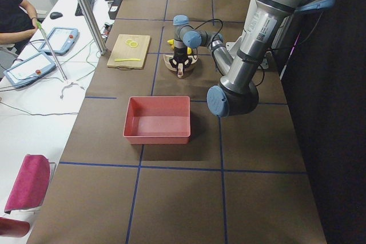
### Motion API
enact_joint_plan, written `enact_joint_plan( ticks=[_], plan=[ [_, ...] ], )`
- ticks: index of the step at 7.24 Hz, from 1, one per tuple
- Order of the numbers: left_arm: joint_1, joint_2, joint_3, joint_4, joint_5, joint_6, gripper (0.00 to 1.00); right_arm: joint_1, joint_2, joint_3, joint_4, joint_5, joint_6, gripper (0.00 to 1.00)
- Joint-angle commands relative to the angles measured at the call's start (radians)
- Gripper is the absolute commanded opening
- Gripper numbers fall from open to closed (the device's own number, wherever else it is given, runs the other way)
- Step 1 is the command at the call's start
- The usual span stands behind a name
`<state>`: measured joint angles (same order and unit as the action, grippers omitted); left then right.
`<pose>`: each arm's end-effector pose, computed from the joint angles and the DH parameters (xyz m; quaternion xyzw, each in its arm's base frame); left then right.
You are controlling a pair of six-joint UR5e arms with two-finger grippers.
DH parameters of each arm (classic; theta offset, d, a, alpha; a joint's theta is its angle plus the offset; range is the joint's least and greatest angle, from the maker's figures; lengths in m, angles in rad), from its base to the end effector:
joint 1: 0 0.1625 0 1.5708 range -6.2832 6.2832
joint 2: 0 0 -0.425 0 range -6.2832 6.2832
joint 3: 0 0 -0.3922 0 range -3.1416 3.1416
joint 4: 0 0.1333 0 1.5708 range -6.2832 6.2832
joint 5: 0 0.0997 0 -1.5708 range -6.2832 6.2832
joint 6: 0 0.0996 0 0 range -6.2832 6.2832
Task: Sweep and dump trash into bin
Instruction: 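Grasp the dustpan handle with the left gripper and angle the pan, then bring the brush with the right gripper behind the corn and potato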
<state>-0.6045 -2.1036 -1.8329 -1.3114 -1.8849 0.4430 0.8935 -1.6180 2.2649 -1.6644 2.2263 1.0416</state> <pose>0.4557 -0.4394 0.2792 0.2134 0.2133 0.6485 0.6988 -0.2062 -0.3722 0.3654 -0.0657 -0.3980 0.0785 0.9116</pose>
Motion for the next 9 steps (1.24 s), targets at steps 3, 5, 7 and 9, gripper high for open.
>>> enact_joint_plan(
  ticks=[3, 5, 7, 9],
  plan=[
    [0.031, -0.061, 0.007, 0.141, 0.064, 0.011, 0.00, -0.051, 0.044, -0.004, 0.000, 0.004, 0.058, 0.00],
    [0.045, -0.061, 0.009, 0.141, 0.064, 0.010, 0.00, -0.114, 0.093, -0.007, 0.000, -0.010, 0.115, 0.00],
    [0.052, -0.059, 0.009, 0.141, 0.063, 0.008, 0.00, -0.206, 0.153, -0.031, -0.020, -0.022, 0.133, 0.00],
    [0.054, -0.059, 0.014, 0.138, 0.062, 0.010, 0.00, -0.316, 0.345, -0.132, -0.150, -0.130, 0.132, 0.00]
  ],
)
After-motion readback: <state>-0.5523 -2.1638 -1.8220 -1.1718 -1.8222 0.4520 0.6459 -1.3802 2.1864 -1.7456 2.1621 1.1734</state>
